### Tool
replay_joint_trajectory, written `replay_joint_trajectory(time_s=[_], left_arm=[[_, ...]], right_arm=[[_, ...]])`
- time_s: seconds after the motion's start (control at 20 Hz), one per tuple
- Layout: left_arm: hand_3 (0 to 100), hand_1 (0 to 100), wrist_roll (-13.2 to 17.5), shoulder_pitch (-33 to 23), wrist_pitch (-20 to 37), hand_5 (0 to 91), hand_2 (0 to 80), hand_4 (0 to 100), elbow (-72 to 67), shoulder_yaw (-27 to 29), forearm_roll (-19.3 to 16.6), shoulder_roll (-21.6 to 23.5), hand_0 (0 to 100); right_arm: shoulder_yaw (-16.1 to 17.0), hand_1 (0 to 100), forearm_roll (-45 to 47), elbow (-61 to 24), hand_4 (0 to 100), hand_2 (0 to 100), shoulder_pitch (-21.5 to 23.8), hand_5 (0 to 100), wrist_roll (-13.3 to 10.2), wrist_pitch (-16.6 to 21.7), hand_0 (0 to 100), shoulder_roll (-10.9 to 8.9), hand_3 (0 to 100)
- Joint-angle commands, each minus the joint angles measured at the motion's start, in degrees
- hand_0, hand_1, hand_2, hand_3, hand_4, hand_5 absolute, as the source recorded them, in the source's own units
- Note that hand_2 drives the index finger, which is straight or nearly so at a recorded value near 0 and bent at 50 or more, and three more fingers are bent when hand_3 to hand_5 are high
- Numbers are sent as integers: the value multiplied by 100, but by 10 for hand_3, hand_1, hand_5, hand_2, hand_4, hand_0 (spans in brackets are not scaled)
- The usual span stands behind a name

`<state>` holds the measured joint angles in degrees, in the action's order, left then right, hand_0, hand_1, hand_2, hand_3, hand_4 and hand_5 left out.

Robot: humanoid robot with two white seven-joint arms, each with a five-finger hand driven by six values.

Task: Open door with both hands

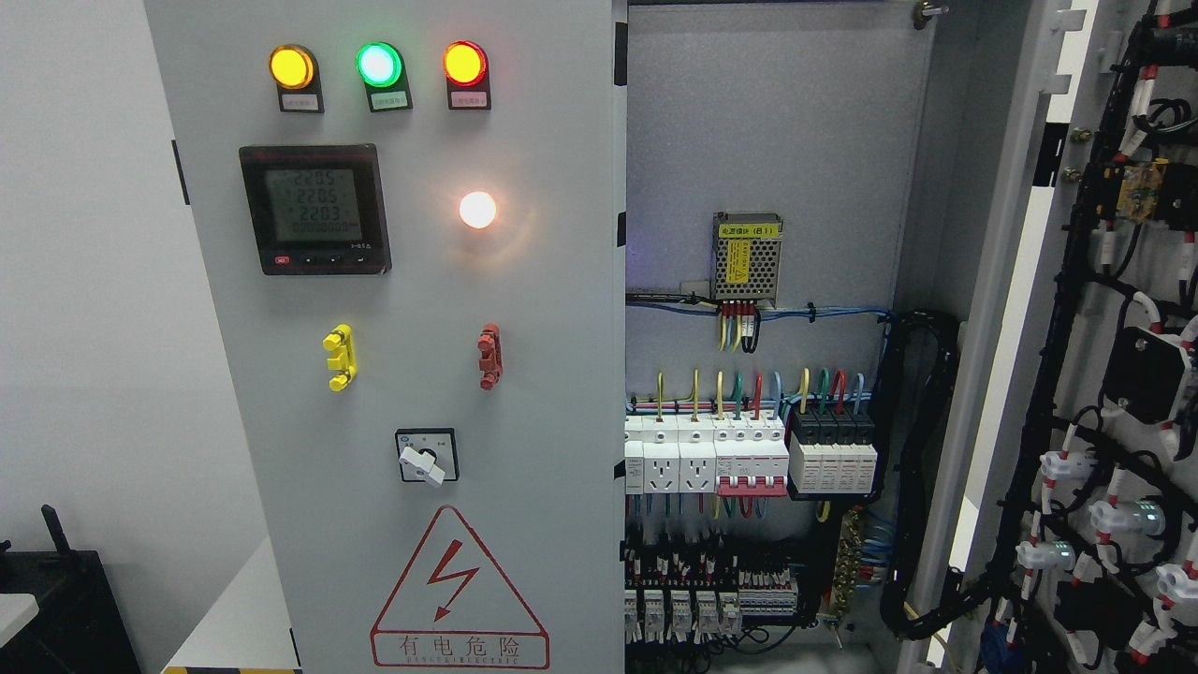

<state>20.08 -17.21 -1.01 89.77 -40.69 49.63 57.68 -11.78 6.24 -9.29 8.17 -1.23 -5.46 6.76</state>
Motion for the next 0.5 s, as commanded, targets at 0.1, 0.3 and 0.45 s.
replay_joint_trajectory(time_s=[0.1,0.3,0.45], left_arm=[[0,0,14,-266,31,0,0,41,-2039,210,-936,-1354,0],[0,0,14,-213,31,0,0,41,-3033,211,-1332,-2031,0],[0,0,14,-73,31,0,0,41,-3692,254,-1675,-2620,0]], right_arm=[[0,0,0,-2,0,0,0,0,0,2,0,1,0],[0,0,0,-2,0,0,0,0,0,2,0,1,0],[0,0,0,-2,0,0,0,0,0,2,0,1,0]])
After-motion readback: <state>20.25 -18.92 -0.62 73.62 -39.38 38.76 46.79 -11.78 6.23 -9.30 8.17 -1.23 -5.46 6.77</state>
